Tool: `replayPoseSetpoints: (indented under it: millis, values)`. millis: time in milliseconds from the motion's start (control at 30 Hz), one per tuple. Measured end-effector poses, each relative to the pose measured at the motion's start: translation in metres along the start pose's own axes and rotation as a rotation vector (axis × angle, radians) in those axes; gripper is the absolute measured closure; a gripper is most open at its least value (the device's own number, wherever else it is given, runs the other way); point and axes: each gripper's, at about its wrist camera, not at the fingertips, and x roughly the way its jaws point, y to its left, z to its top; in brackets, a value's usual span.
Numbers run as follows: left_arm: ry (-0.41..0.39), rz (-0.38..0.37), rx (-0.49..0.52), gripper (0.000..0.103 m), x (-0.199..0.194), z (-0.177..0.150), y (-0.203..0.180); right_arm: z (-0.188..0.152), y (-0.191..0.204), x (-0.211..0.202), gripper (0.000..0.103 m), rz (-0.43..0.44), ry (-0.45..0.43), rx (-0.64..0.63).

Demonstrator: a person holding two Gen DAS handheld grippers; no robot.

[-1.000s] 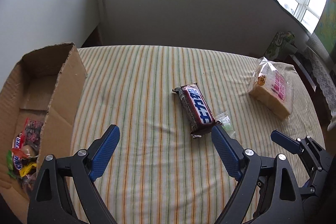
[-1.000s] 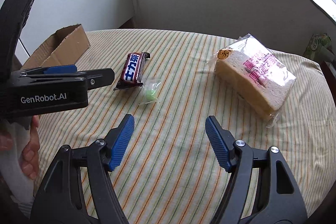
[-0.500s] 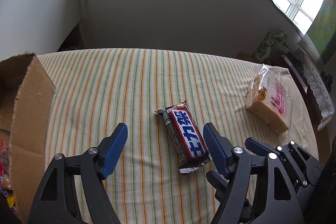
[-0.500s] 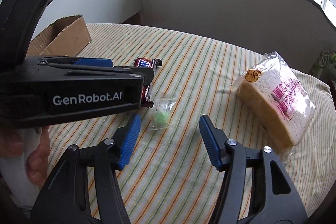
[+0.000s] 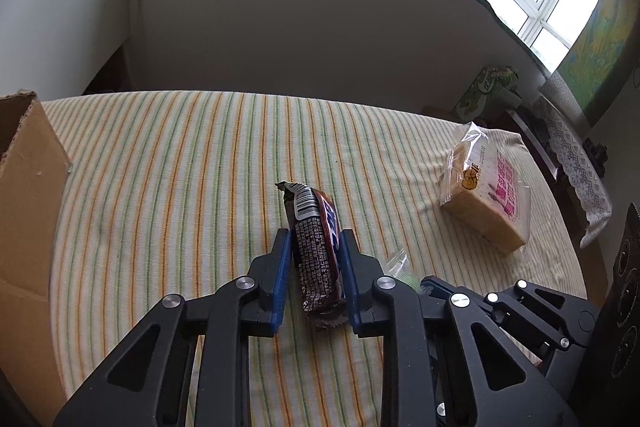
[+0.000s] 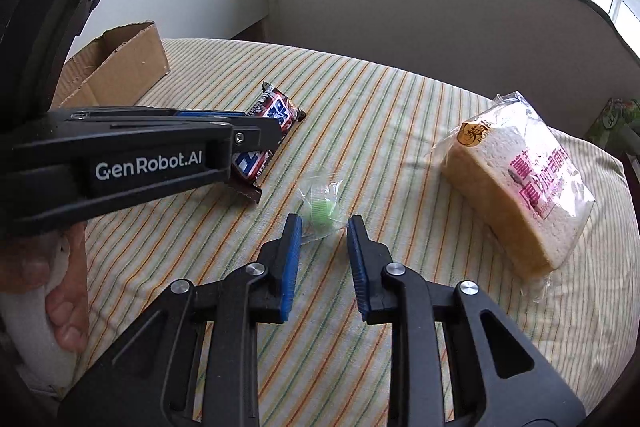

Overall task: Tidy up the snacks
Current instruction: 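Grasp the chocolate bar with the left tool while the right tool grasps the green candy bag, then carry the chocolate bar and green candy bag to the box and open both tools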

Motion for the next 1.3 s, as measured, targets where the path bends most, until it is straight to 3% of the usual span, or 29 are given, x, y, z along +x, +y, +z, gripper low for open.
replayPoseSetpoints:
  millis: [333, 633, 1100, 1300]
  values:
    - [-0.029, 0.030, 0.025, 0.083, -0.010, -0.008, -0.004, -0.004, -0.011, -0.017, 0.079, -0.002, -0.028, 0.045]
    - [-0.118, 0.094, 0.080, 0.083, -0.043, -0.019, -0.016, -0.009, -0.018, -0.050, 0.079, -0.026, -0.092, 0.102]
    - [-0.324, 0.083, 0.145, 0.083, -0.166, -0.034, -0.050, -0.001, 0.006, -0.181, 0.079, -0.107, -0.316, 0.104]
    - [-0.406, 0.082, 0.169, 0.083, -0.208, -0.044, -0.058, -0.006, 0.025, -0.215, 0.079, -0.122, -0.363, 0.083]
